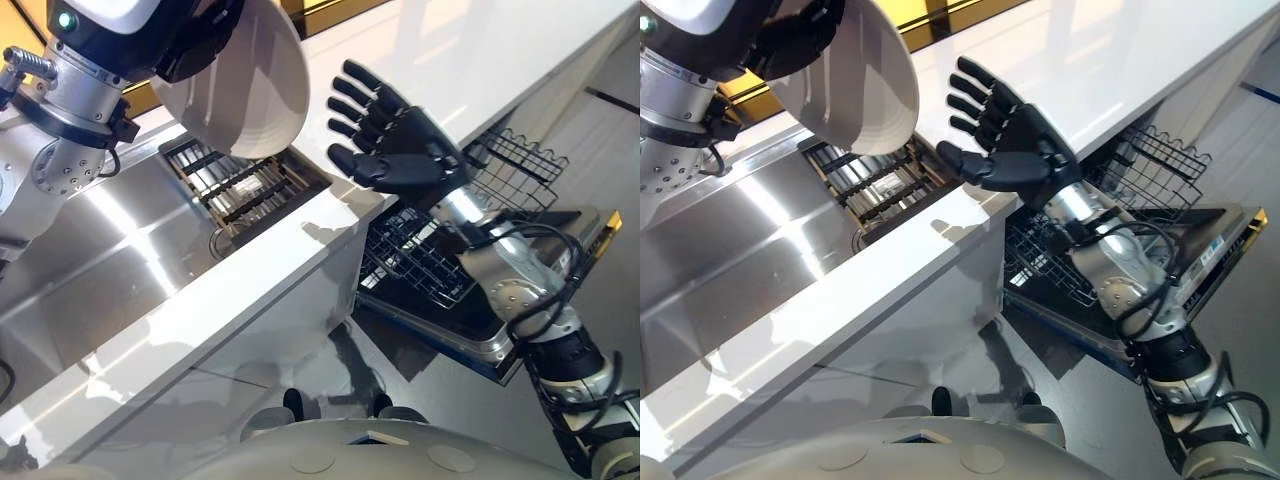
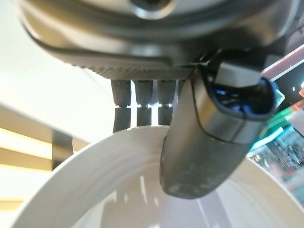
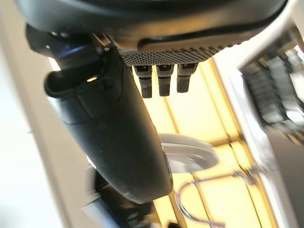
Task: Pick up plates and place into dishwasher.
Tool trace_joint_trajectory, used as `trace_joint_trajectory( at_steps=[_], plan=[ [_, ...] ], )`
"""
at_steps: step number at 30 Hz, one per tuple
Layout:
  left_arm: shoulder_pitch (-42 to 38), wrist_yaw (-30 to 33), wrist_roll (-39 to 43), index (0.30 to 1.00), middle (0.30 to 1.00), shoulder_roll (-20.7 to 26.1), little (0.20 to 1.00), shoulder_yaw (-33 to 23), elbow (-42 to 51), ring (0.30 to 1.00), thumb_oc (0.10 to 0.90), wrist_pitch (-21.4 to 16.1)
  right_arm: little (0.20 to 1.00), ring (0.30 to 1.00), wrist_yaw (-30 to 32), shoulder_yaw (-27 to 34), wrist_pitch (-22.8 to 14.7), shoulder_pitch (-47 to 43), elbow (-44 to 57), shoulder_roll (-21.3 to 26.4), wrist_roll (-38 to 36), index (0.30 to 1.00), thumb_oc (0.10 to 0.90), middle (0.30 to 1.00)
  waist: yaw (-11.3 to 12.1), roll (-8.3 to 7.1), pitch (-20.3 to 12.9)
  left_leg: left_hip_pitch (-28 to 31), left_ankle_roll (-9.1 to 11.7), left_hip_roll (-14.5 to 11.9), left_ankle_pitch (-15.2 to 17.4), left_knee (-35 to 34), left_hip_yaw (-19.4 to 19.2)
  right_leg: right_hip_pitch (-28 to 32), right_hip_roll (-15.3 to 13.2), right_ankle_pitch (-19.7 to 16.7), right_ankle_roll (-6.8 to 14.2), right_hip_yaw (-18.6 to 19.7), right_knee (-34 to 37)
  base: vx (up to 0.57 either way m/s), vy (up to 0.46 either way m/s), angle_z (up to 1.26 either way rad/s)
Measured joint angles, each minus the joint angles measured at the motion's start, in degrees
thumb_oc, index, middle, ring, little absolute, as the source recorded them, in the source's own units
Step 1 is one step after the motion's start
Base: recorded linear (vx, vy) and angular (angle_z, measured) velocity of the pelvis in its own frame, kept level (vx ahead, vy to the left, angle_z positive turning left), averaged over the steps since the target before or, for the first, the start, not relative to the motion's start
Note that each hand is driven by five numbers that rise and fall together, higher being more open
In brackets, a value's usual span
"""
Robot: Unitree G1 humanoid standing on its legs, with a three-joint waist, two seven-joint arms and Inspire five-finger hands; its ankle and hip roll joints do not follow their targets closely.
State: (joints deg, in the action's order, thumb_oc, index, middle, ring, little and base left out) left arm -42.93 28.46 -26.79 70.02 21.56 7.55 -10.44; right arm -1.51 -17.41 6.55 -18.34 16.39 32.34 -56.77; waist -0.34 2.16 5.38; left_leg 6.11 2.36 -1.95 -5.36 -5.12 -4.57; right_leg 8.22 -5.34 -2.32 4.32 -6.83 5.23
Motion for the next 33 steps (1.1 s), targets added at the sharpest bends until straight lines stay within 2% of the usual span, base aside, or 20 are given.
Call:
trace_joint_trajectory(
  at_steps=[4,9,13,22,23,24,30,33],
  plan=[
    [-3.35,4.22,-2.21,0.300,0.300,-2.57,0.200,1.37,0.77,0.300,0.100,2.08,0.900,0.900,4.91,-1.40,-0.18,-2.94,-0.48,-4.01,0.55,0.900,0.800,0.900,0.24,-0.76,-0.90,-0.40,-0.04,0.07,-0.18,-0.01,0.39,-0.09,-0.04,0.00,-0.01,-0.04,0.00,0.00,-0.014,0.05],
    [-5.56,5.57,-3.83,0.300,0.300,-5.84,0.200,5.65,0.63,0.300,0.100,5.10,0.900,0.900,9.50,-1.87,-0.92,-6.18,-0.70,-5.78,4.16,0.900,0.800,0.900,-0.10,-0.83,-2.89,-0.42,-0.05,0.06,-0.20,-0.01,0.37,-0.11,0.00,0.00,-0.01,-0.02,0.00,0.00,0.000,0.00],
    [-5.51,5.60,-4.84,0.300,0.300,-7.22,0.200,7.99,-0.03,0.300,0.100,5.22,0.900,0.900,11.05,-2.64,-1.54,-6.84,-0.76,-6.53,5.54,0.900,0.800,0.900,-0.43,-0.66,-3.20,-0.38,-0.04,0.02,-0.42,-0.01,0.38,-0.10,0.03,-0.02,-0.02,-0.02,0.00,0.00,0.000,0.00],
    [-5.31,6.07,-4.88,0.300,0.300,-10.62,0.200,8.02,-1.32,0.300,0.100,5.06,0.900,0.900,12.70,-4.06,-1.53,-6.84,-3.20,-8.06,5.63,0.900,0.800,0.900,-0.87,-0.65,-3.21,-0.38,-0.06,0.01,-0.44,0.00,0.37,-0.12,0.03,-0.02,-0.03,0.02,0.00,0.00,0.000,0.00],
    [-5.19,6.07,-4.88,0.300,0.300,-11.21,0.200,8.02,-1.73,0.300,0.100,4.61,0.488,0.547,12.93,-4.07,-1.54,-6.84,-3.22,-8.67,5.70,0.547,0.388,0.547,-0.90,-0.65,-3.21,-0.38,-0.06,0.02,-0.44,0.00,0.36,-0.14,0.03,-0.02,-0.03,0.05,0.00,0.00,0.000,0.00],
    [-4.94,6.07,-4.86,0.300,0.300,-11.62,0.200,8.02,-1.91,0.300,0.100,3.95,0.200,0.300,13.07,-4.08,-1.54,-6.84,-3.22,-9.08,6.32,0.300,0.100,0.300,-0.90,-0.65,-3.21,-0.37,-0.06,0.02,-0.44,0.00,0.35,-0.14,0.03,-0.02,-0.03,0.08,0.00,0.00,0.000,0.00],
    [-3.03,7.86,-5.09,0.300,0.300,-12.50,0.200,7.94,-1.80,0.300,0.100,1.37,0.200,0.300,13.61,-4.08,-1.52,-6.84,-4.81,-8.99,8.75,0.300,0.100,0.300,-0.94,-0.65,-3.21,-0.35,-0.06,0.00,-0.44,0.00,0.33,-0.14,0.05,-0.02,-0.03,0.18,0.00,0.00,0.000,0.00],
    [-2.44,8.24,-6.88,0.300,0.300,-13.23,0.200,7.82,-0.38,0.300,0.100,1.21,0.200,0.300,13.68,-4.27,-1.49,-6.84,-5.20,-9.03,9.13,0.300,0.100,0.300,-0.81,-0.65,-3.21,-0.36,-0.06,-0.02,-0.44,-0.01,0.38,-0.11,0.06,-0.02,-0.03,0.12,0.00,0.00,0.000,0.00]
  ],
)
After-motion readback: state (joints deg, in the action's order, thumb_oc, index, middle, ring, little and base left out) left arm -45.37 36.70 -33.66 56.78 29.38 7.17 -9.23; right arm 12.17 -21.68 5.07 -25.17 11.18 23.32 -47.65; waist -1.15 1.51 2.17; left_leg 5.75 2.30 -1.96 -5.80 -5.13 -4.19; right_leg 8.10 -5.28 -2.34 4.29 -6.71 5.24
